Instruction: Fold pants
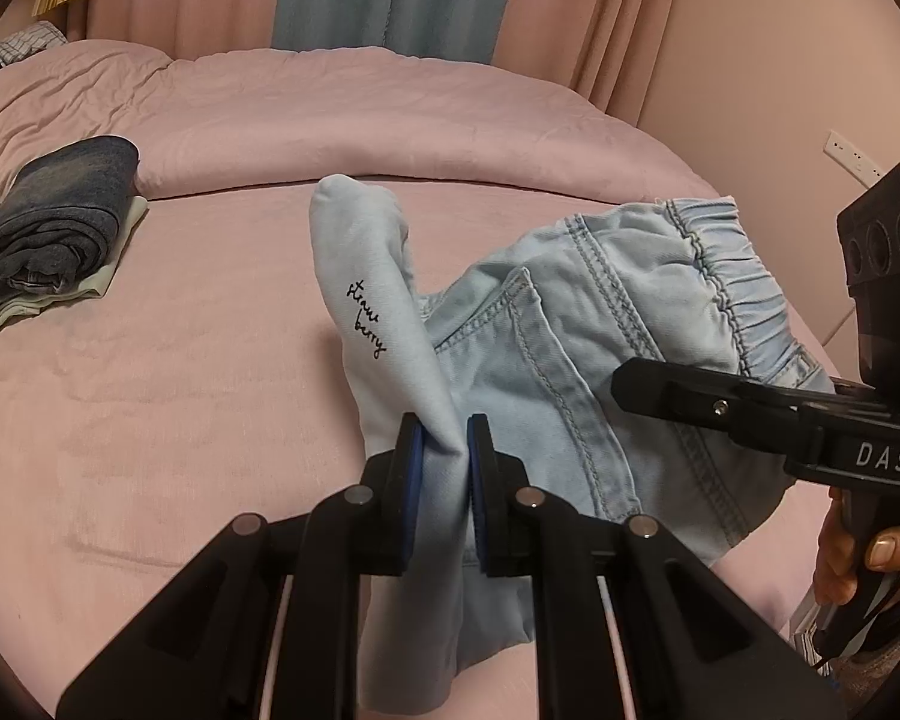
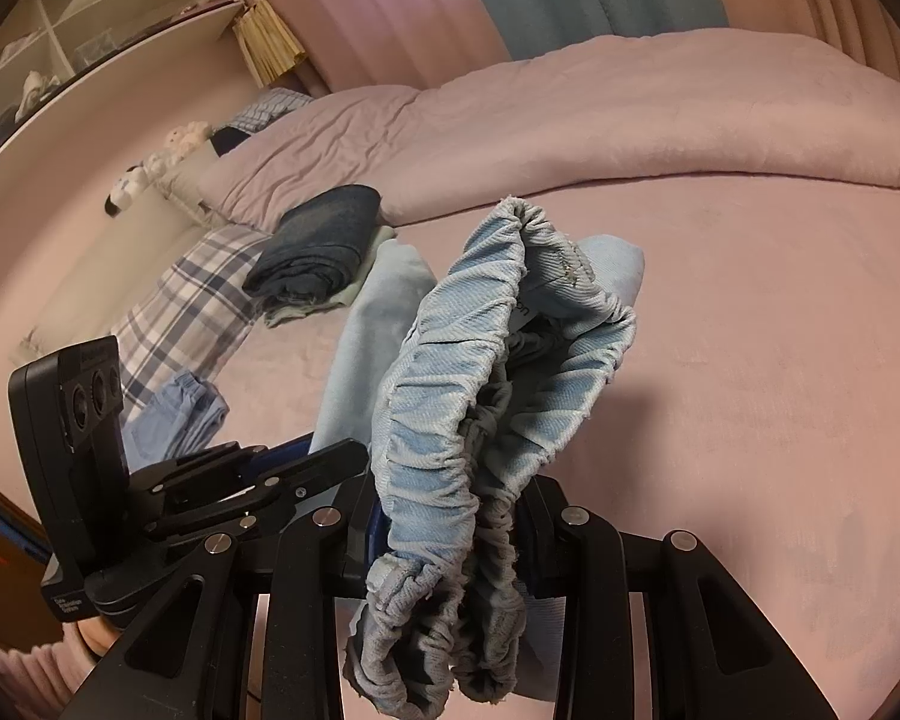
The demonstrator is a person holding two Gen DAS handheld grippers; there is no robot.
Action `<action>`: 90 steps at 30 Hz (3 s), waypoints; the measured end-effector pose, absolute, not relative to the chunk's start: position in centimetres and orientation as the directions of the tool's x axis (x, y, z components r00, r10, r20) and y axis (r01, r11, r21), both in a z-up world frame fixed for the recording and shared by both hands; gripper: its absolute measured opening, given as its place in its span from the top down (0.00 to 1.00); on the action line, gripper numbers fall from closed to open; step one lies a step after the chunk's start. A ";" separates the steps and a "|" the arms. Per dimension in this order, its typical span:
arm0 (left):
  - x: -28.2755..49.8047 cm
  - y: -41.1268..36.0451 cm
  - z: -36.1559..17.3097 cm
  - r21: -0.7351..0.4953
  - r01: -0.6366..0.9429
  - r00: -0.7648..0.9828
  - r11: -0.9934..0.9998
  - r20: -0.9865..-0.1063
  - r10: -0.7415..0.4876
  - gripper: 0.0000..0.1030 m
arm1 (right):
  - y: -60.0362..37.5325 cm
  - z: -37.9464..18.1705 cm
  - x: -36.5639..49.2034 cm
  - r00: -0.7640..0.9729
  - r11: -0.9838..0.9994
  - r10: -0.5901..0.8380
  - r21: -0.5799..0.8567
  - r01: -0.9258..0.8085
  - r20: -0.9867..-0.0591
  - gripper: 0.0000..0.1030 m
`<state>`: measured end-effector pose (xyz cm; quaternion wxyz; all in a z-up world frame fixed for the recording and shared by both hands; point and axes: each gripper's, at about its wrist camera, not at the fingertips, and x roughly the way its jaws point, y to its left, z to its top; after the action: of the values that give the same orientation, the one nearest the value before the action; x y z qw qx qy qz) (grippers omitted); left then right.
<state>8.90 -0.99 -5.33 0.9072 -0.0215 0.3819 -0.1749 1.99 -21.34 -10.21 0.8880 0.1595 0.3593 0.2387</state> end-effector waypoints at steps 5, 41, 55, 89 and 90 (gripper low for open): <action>9.1 -1.2 -5.4 -0.172 0.302 0.643 0.938 -0.689 -0.334 0.88 | -21.3 -10.1 2.3 0.626 0.835 0.539 0.453 -0.311 -0.563 0.65; 11.2 -2.2 -6.3 -0.172 0.284 0.620 0.943 -0.718 -0.317 0.88 | -21.2 -10.9 3.7 0.622 0.848 0.519 0.446 -0.287 -0.586 0.65; 13.3 -2.7 -7.8 -0.180 0.265 0.598 0.947 -0.740 -0.308 0.88 | -21.2 -11.8 6.1 0.612 0.863 0.496 0.424 -0.274 -0.616 0.65; 14.7 0.6 -10.5 -0.081 0.183 0.564 0.980 -0.808 -0.172 0.81 | -23.5 -14.4 8.4 0.563 0.871 0.468 0.462 -0.166 -0.681 0.64; 14.6 0.7 -10.6 -0.079 0.178 0.561 0.981 -0.811 -0.167 0.80 | -23.7 -14.6 8.4 0.560 0.871 0.467 0.465 -0.159 -0.684 0.61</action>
<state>14.60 0.71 -10.61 0.8835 0.0062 0.4581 -0.0977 8.39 -23.70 -14.59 0.8651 0.1779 0.4327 0.1811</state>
